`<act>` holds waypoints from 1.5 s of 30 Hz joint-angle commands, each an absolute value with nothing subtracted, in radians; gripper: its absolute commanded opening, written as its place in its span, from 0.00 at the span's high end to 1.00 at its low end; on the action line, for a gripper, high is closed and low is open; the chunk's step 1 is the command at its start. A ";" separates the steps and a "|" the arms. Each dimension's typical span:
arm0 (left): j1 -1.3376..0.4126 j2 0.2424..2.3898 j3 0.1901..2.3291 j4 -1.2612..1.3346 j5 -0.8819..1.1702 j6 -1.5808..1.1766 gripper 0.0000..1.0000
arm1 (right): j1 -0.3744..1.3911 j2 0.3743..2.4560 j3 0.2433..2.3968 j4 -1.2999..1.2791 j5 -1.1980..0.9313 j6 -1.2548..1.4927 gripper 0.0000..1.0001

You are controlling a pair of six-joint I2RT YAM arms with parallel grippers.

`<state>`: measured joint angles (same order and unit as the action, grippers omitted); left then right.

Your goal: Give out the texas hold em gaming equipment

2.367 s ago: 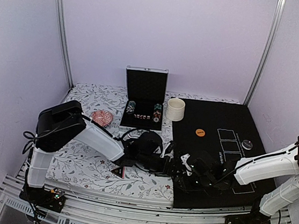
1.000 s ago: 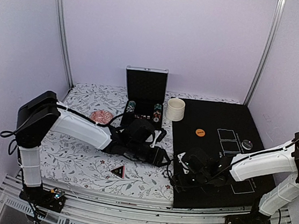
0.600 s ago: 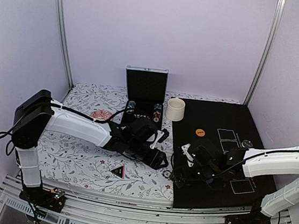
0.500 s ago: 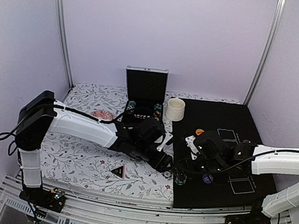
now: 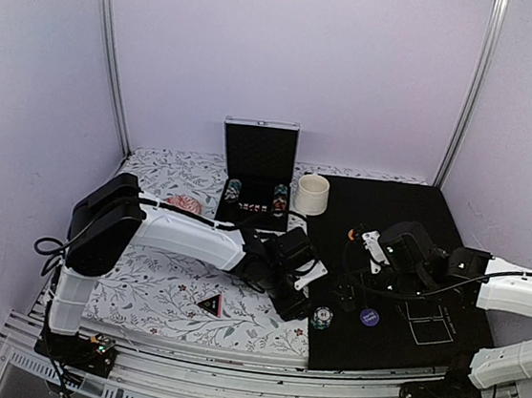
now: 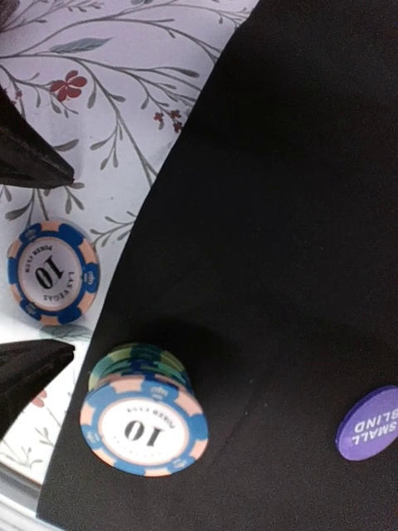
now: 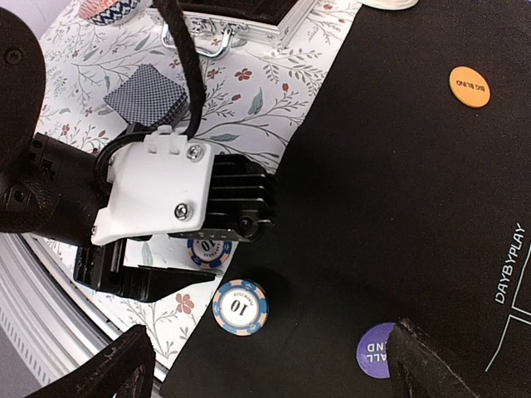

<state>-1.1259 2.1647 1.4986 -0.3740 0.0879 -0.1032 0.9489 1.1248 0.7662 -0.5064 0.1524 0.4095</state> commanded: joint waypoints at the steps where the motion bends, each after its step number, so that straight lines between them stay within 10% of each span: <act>1: -1.134 2.220 1.542 -0.468 0.123 -0.077 0.36 | 0.939 1.081 0.740 -0.527 0.172 0.425 0.01; 20: -1.183 2.271 1.578 -0.618 -0.002 -0.030 0.35 | 0.937 1.069 0.726 -0.519 0.174 0.399 0.01; 45: -1.181 2.196 1.568 -0.665 -0.044 -0.098 0.69 | 0.936 1.040 0.718 -0.522 0.184 0.403 0.01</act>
